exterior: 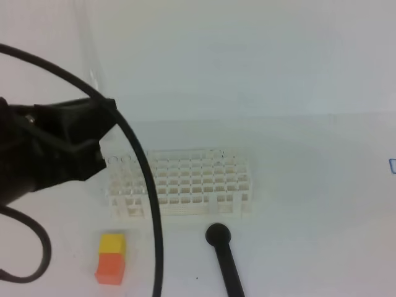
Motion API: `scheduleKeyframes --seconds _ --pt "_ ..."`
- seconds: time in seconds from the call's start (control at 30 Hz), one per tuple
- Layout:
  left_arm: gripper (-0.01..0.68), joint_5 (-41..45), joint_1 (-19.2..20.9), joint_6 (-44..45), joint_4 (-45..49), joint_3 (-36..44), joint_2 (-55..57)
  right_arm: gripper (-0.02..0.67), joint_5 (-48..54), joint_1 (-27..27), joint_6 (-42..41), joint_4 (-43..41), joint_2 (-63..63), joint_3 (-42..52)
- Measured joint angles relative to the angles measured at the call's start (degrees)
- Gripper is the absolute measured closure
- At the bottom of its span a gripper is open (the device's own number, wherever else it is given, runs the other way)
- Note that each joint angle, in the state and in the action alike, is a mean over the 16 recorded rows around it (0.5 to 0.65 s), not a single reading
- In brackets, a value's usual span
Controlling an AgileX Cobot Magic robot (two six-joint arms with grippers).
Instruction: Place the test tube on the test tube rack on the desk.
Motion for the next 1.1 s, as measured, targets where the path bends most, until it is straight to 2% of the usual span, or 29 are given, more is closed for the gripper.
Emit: scheduleKeyframes --seconds 0.13,0.33,0.6,0.7,0.87,1.1 --pt "0.604 -10.3 0.0 1.9 1.1 4.9 -1.1 0.65 2.0 2.0 -9.7 8.0 4.0 -1.7" --pt "0.584 -31.8 0.0 2.8 2.4 16.4 -1.6 0.626 3.7 5.8 -16.0 10.6 9.6 -4.4" --pt "0.57 -56.1 0.0 1.8 3.5 29.4 -0.6 0.491 3.7 14.7 -24.0 13.4 18.3 -8.0" --pt "0.57 -60.1 0.0 1.7 4.0 31.5 0.1 0.427 2.6 19.4 -26.8 15.1 22.8 -10.4" --pt "0.57 -61.8 0.0 1.7 4.9 32.5 1.0 0.341 0.3 26.6 -30.4 18.9 31.2 -16.6" --pt "0.57 -62.5 0.0 1.7 5.3 32.5 1.5 0.3 -1.8 32.6 -31.5 23.7 42.8 -27.6"
